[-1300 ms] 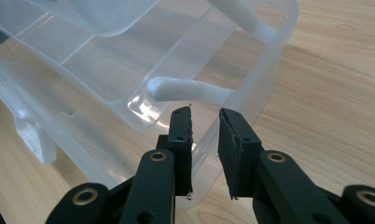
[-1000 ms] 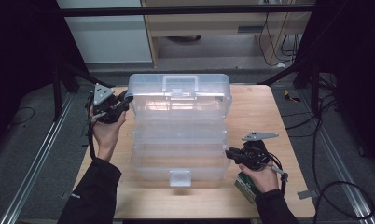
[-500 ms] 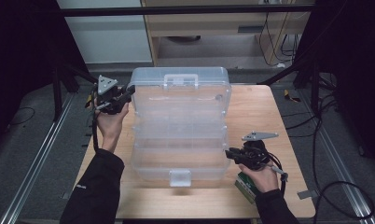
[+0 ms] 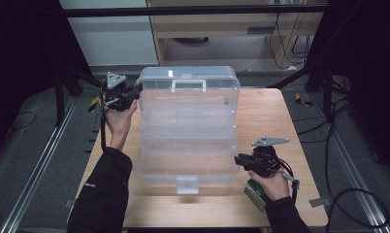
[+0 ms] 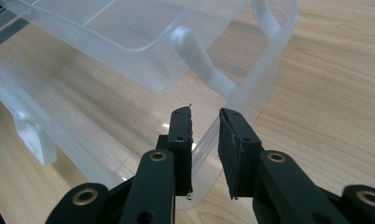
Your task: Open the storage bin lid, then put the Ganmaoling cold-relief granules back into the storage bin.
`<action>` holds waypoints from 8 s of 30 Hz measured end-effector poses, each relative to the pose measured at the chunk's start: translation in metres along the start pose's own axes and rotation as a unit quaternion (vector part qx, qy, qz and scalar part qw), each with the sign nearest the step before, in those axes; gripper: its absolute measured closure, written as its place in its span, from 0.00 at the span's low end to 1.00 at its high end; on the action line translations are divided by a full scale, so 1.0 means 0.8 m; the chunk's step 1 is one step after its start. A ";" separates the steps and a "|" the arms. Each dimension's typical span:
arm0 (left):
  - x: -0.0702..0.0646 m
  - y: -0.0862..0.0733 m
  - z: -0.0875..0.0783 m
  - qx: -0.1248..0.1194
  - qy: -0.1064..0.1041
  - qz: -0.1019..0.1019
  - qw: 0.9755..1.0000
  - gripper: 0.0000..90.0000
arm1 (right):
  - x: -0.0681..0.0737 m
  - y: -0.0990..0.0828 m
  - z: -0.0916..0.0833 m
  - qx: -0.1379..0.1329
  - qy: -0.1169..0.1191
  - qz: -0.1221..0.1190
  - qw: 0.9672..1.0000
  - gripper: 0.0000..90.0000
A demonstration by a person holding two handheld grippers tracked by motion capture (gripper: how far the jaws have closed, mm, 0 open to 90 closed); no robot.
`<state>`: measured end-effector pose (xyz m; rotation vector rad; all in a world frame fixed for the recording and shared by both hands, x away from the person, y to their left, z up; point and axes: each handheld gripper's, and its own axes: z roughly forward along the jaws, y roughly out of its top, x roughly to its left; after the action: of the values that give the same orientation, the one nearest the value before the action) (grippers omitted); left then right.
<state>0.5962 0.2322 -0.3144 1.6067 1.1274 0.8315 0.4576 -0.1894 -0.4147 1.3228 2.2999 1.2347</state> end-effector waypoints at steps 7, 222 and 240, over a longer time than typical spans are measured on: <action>0.004 0.001 0.013 0.004 0.001 -0.003 1.000 0.88 | 0.000 0.000 0.000 0.001 0.000 0.001 1.000 0.83; 0.063 -0.224 -0.097 0.227 0.009 0.000 0.974 0.33 | -0.008 -0.023 -0.024 0.327 -0.068 -0.037 0.942 0.15; 0.062 -0.225 -0.095 0.233 0.010 0.003 0.972 0.32 | -0.011 -0.021 -0.016 0.345 -0.067 -0.032 0.936 0.19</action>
<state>0.4940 0.3224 -0.4635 1.9861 1.4056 0.6130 0.4455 -0.2079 -0.4210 1.4375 2.7544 0.2797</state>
